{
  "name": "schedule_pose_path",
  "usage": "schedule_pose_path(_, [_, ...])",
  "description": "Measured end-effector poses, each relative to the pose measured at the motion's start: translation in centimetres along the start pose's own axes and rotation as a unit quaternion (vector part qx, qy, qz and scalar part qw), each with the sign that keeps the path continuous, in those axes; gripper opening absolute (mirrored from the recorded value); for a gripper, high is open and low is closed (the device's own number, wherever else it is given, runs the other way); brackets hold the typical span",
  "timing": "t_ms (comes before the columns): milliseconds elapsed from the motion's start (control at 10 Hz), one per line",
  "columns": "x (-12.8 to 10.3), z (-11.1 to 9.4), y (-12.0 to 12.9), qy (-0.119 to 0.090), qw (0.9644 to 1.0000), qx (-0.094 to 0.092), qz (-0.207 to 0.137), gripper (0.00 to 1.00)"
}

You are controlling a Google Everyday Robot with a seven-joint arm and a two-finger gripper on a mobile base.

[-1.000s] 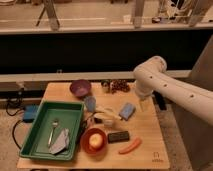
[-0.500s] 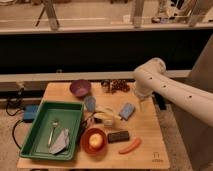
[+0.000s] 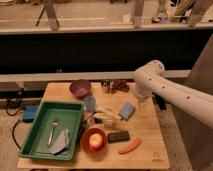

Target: Place sponge in metal cup

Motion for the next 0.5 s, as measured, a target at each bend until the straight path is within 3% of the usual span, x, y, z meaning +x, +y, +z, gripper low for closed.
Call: schedule_pose_path(500, [-0.9,2.1,-0.1,-0.013,0.9998,-0.003,-0.015,0.8])
